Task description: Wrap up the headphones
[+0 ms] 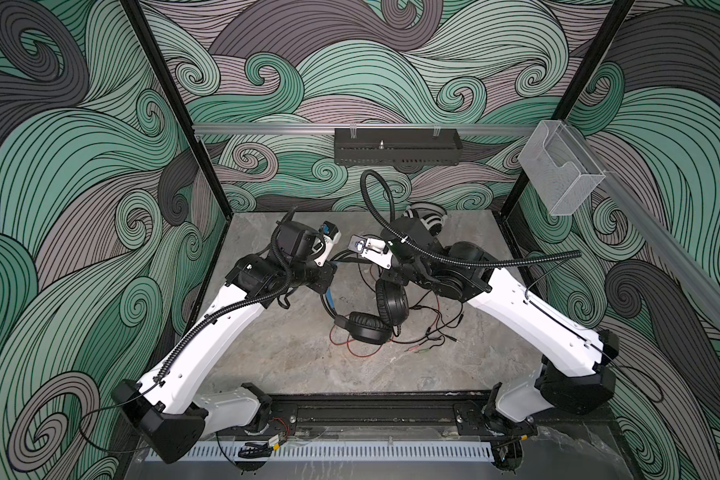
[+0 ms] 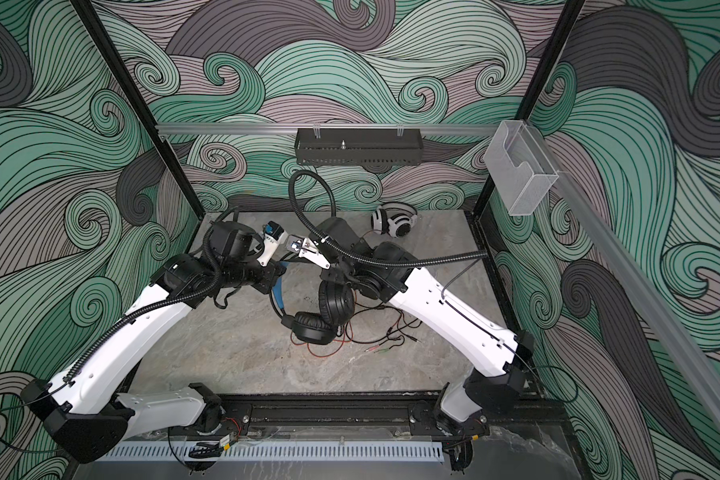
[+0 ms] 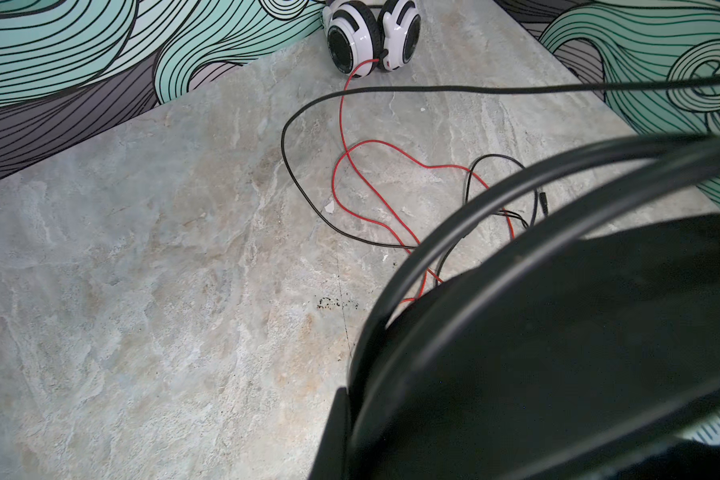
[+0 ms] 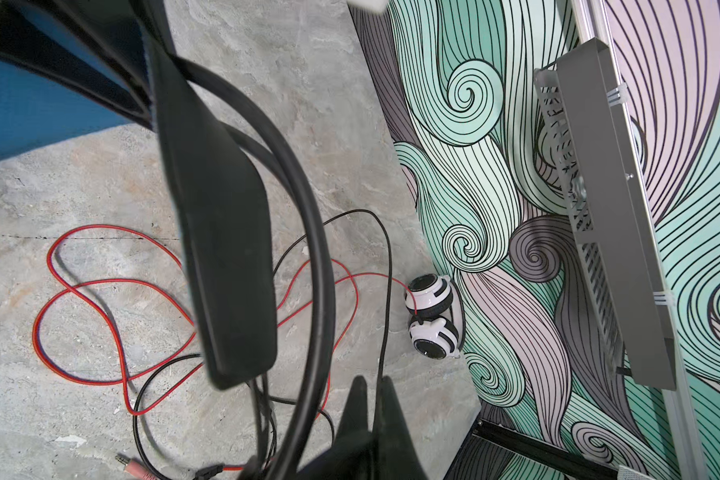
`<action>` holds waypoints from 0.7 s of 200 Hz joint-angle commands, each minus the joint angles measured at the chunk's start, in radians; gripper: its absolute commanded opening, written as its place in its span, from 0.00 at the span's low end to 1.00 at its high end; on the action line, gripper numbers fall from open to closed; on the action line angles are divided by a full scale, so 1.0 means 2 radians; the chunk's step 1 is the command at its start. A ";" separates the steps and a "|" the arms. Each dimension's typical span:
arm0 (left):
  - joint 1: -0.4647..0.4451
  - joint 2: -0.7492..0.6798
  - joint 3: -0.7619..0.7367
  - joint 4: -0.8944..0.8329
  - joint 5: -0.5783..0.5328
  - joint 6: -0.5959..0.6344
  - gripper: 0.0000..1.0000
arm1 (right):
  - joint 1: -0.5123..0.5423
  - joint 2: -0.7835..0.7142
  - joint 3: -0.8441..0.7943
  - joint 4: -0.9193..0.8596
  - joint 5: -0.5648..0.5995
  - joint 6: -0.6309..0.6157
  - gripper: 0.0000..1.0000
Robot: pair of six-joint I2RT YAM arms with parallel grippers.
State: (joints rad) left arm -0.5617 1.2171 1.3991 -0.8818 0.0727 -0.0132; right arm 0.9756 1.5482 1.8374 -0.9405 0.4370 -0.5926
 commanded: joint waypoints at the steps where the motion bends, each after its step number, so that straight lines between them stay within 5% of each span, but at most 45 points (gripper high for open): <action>1: -0.010 -0.021 -0.001 0.019 0.042 -0.007 0.00 | -0.009 -0.009 -0.008 0.005 0.002 0.021 0.07; 64: -0.011 -0.031 -0.010 0.026 0.053 -0.018 0.00 | -0.021 -0.021 -0.018 0.006 -0.012 0.032 0.26; 140: -0.011 -0.042 -0.025 0.047 0.065 -0.043 0.00 | -0.048 -0.037 -0.025 0.010 -0.027 0.055 0.38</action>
State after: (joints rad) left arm -0.5785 1.1648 1.3361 -0.8497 0.1459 -0.0467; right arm 0.9081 1.5085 1.7969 -0.9321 0.4149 -0.5270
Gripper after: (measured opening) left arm 0.061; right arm 0.374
